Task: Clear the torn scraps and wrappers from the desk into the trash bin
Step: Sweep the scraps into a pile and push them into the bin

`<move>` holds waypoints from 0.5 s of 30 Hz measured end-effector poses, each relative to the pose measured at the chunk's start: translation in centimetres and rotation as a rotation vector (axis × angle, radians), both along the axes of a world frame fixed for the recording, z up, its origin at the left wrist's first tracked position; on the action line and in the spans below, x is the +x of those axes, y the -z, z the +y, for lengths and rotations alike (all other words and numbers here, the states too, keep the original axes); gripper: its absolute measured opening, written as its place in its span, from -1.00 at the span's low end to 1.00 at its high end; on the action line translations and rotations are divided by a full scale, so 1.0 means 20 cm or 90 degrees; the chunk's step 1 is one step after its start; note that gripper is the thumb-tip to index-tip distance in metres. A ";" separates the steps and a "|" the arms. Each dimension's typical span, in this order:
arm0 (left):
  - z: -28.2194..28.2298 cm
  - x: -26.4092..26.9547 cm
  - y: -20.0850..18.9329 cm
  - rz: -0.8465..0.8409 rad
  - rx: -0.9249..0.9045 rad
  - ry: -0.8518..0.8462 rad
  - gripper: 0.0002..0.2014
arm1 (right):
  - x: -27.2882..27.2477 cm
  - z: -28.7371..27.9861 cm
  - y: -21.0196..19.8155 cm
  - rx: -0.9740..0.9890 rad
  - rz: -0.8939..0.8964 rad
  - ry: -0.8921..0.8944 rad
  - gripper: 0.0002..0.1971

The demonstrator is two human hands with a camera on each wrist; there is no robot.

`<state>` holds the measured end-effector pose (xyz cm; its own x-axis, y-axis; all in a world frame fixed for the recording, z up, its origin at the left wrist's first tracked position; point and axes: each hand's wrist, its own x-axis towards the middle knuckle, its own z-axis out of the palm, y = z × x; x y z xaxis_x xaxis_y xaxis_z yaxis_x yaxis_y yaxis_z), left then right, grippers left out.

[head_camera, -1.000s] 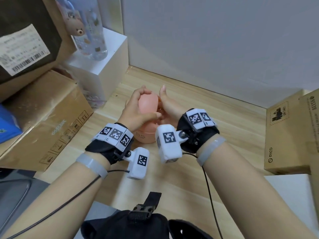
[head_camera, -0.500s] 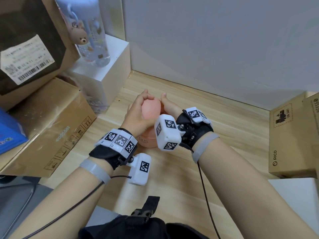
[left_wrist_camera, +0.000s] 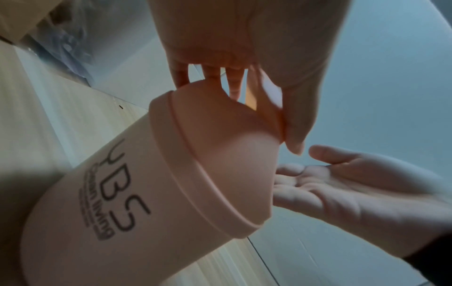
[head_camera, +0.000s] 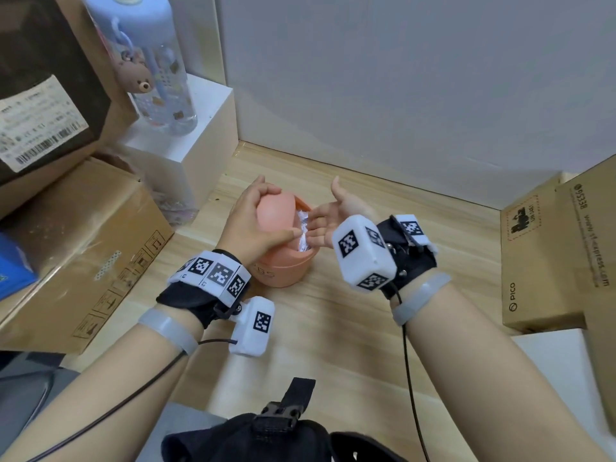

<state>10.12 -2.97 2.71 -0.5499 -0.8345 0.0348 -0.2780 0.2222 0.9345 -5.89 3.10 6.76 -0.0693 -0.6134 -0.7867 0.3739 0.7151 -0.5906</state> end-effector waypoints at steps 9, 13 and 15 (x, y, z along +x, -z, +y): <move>-0.01 0.00 0.00 -0.006 -0.018 0.001 -0.36 | 0.02 0.07 -0.13 -0.123 0.182 -0.074 -0.69; -0.03 0.01 0.00 -0.021 -0.011 0.008 -0.35 | 0.05 0.11 -0.12 -0.177 0.697 -0.583 -0.70; -0.03 0.01 0.00 -0.026 -0.005 0.003 -0.35 | 0.07 0.11 -0.05 -0.122 0.821 -0.804 -0.70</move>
<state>10.38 -3.60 2.62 -0.5552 -0.8315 0.0191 -0.3148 0.2313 0.9205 -4.59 5.26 7.68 0.0169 -0.8404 -0.5417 -0.9880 0.0692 -0.1382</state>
